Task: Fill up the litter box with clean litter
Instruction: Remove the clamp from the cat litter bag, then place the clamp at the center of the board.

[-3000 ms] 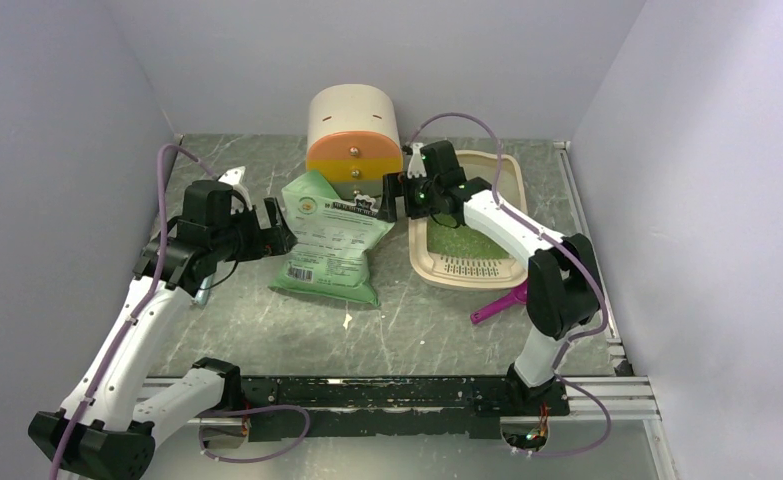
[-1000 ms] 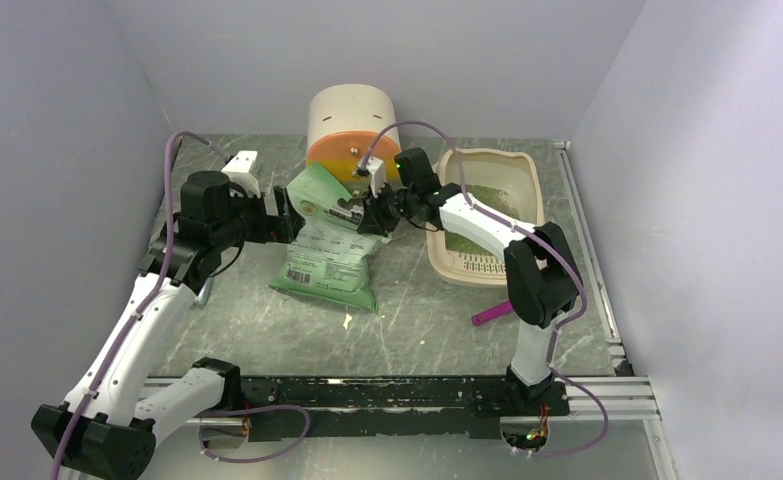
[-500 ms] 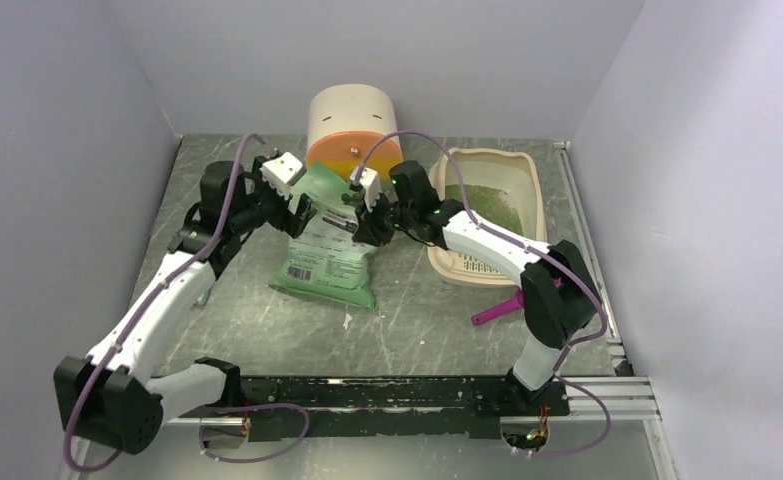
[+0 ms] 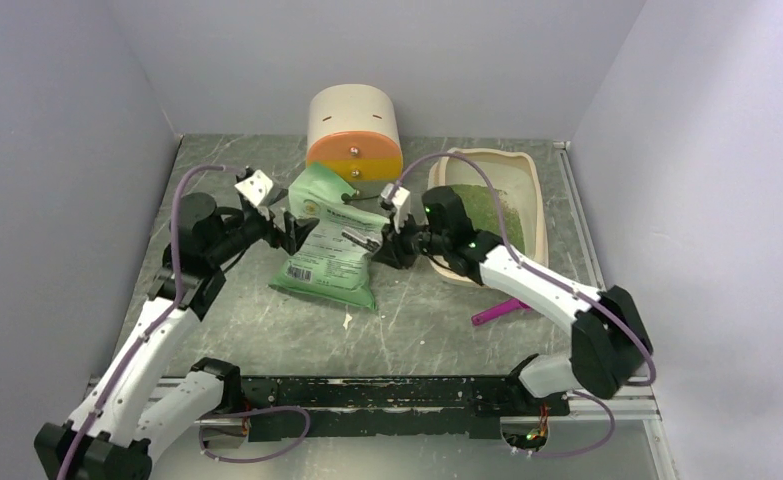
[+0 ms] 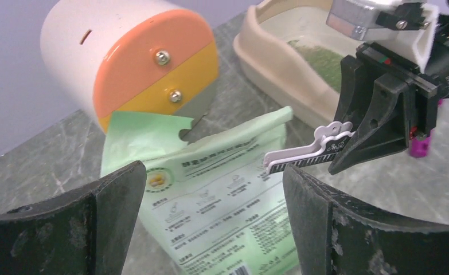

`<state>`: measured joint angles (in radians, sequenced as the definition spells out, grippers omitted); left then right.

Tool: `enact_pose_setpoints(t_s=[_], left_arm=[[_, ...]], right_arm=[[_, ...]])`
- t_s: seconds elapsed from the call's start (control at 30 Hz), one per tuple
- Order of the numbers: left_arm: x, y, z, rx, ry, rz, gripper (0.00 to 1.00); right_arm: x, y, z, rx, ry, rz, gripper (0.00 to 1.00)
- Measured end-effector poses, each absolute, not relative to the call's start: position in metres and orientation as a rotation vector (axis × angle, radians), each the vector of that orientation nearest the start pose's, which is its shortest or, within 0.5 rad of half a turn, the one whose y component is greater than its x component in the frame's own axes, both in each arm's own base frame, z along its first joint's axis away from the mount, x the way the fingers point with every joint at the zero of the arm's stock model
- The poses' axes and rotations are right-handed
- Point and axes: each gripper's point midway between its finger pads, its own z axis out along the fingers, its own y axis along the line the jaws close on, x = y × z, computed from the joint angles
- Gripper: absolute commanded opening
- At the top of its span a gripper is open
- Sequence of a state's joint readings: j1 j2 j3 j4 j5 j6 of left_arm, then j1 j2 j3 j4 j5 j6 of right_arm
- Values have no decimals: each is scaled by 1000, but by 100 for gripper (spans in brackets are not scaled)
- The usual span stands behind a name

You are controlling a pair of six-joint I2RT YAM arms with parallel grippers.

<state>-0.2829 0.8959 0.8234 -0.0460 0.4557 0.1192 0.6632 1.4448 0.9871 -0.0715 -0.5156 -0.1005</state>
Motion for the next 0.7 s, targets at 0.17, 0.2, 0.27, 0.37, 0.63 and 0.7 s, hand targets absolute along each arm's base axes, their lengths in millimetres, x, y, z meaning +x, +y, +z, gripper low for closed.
enact_pose_setpoints(t_s=[0.17,0.2,0.27,0.37,0.63,0.7], left_arm=[[266,-165,302,644,1527,-602,93],[262,-165,304,638,1524,-618,93],[252,-166,308,620,1515,-656,93],[239,-166,310,591,1506,-699,93],[219,-164,305,534,1528,-769,93],[218,-165,305,528,1534,-778,93]], right_arm=[[230,291,151,-986,1973,951,5],[221,285,142,-958,2021,959,5],[202,271,119,-898,2140,973,6],[174,252,89,-811,2310,992,9],[127,223,45,-606,2611,1014,18],[125,221,41,-575,2646,1002,20]])
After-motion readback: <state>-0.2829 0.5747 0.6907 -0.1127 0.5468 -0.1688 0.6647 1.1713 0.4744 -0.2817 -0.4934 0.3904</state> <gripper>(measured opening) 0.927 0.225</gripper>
